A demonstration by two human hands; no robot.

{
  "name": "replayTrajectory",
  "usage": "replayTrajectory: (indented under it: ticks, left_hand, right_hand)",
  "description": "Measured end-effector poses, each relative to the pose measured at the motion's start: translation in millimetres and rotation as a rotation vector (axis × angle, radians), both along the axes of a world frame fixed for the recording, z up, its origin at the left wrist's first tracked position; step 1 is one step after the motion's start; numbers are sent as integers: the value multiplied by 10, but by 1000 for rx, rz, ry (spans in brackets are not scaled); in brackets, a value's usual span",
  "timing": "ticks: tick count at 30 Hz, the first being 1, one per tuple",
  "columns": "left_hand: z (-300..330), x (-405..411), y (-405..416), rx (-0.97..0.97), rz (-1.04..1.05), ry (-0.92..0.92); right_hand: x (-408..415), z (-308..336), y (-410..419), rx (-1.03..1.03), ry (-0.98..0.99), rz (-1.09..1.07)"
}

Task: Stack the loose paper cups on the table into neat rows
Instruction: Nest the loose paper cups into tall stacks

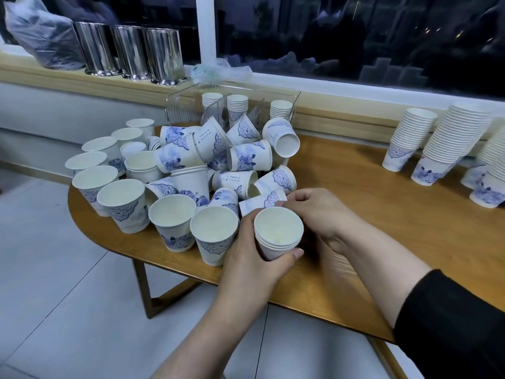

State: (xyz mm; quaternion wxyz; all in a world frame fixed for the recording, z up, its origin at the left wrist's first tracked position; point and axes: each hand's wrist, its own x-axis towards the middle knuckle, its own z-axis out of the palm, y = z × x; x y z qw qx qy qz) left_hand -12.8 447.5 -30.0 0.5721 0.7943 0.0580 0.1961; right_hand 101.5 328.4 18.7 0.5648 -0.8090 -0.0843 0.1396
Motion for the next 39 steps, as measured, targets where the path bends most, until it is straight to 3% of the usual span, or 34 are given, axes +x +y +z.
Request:
replayTrajectory:
  ticks: [3, 5, 7, 9, 13, 16, 19, 21, 24, 29, 32, 36, 39]
  left_hand:
    - [-10, 3, 7, 5, 0, -2]
    - [-12, 17, -2, 8, 1, -9]
    - [19, 32, -41, 7, -7, -9]
    - [55, 65, -98, -1, -20, -26]
    - [114, 137, -212, 3, -17, -59]
    - [111, 161, -234, 15, -3, -64]
    - [87, 186, -195, 5, 19, -64]
    - [69, 198, -181, -1, 35, -59]
    - [64, 215, -179, -18, 44, -55]
    - [71, 249, -173, -55, 28, -45]
    - [81, 270, -166, -59, 31, -41]
    - [97, 300, -192, -68, 27, -19]
    - [108, 338, -265, -57, 7, -13]
  right_hand:
    - [-70, 110, -144, 6, -125, -74]
    - [-156, 270, -336, -74, -371, -190]
    - [-288, 479, -535, -26, -571, -218]
    - [-461, 656, -668, -2, -676, -124]
    - [-584, 691, -748, -341, -850, 134]
    - [-521, 567, -718, -367, -834, 293]
    - [-328, 357, -652, -155, -795, 8]
    - [-113, 164, -571, -141, -586, -131]
    - [152, -125, -405, -152, -283, -61]
    - [320, -235, -202, 155, -95, -61]
    - [315, -210, -235, 152, -190, -169]
    - [147, 160, -598, 231, -595, -403]
    - [-67, 555, -771, 268, -732, -312]
